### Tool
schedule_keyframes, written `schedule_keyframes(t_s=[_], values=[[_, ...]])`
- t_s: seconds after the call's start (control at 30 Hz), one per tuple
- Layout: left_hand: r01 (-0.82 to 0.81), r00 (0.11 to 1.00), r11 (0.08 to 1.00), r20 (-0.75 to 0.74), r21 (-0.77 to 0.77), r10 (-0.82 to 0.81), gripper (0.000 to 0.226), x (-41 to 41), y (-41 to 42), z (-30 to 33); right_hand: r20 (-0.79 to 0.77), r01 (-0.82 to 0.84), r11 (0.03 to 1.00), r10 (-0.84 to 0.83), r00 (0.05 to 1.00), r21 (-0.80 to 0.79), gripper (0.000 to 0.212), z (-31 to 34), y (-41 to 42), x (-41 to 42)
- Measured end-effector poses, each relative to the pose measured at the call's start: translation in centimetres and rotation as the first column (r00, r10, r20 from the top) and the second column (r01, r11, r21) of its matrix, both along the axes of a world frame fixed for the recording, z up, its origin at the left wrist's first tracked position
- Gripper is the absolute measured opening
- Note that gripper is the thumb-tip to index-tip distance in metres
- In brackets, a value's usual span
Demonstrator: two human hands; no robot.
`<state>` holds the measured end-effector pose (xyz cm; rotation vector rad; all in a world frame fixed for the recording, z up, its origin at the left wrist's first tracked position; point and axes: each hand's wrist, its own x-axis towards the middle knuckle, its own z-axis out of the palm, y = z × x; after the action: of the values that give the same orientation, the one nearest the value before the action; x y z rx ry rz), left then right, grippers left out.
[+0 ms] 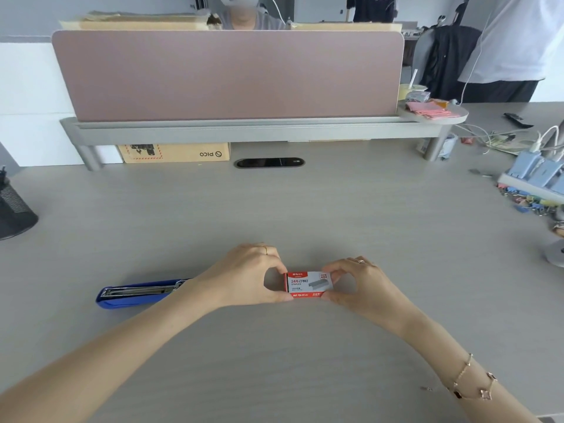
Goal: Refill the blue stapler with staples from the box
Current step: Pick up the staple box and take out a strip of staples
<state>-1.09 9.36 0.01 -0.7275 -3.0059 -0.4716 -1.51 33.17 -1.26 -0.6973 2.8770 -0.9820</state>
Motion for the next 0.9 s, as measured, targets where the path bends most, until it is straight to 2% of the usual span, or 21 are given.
schedule_keyframes(t_s=[0.9], values=[[0.005, 1.000, 0.999, -0.026, -0.043, -0.006, 0.040, 0.9, -0.9, 0.4, -0.005, 0.001, 0.999, -0.001, 1.000, 0.041, 0.033, 0.5, 1.6, 0.1]])
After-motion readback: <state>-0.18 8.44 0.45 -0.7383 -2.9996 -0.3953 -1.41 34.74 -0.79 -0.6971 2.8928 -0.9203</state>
